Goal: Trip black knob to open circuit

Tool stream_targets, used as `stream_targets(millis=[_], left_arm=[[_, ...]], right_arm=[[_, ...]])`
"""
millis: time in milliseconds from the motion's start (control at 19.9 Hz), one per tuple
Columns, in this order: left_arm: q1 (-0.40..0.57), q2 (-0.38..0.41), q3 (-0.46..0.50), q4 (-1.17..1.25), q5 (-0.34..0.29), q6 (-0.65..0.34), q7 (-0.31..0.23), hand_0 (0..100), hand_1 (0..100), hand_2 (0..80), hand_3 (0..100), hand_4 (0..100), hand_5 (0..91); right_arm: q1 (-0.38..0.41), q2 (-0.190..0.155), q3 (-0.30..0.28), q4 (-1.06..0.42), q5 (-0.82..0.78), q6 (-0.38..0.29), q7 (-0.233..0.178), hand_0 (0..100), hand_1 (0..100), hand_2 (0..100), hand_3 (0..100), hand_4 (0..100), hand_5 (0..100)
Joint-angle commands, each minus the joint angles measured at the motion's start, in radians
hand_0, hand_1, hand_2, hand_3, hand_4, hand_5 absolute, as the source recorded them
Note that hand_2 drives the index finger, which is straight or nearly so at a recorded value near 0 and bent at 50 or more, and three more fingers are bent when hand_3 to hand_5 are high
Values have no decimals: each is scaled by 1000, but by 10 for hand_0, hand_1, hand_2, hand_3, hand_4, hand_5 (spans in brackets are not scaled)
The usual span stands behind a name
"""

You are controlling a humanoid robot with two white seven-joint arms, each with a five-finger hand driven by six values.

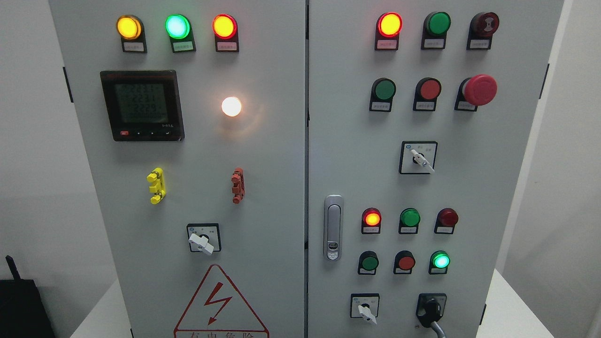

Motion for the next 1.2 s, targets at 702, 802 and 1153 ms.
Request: stream_targets(millis=[702, 802, 1153], left_arm=[[0, 0, 0, 0, -23, 1, 0, 120, 389, 0, 0, 0, 0], [0, 0, 0, 0, -23, 1, 0, 120, 389, 0, 0, 0, 0], [0, 0, 0, 0, -23, 0, 0, 120, 389, 0, 0, 0, 0]], right_arm=[[-1, 15, -19, 7, -2, 3, 0, 0, 47, 0, 1000, 1000, 1000], [-1, 17, -22, 7, -4, 3, 0, 0, 47, 0, 1000, 1000, 1000], [-3, 14, -32, 10, -4, 5, 0, 0, 52, 0, 1000, 1000, 1000]])
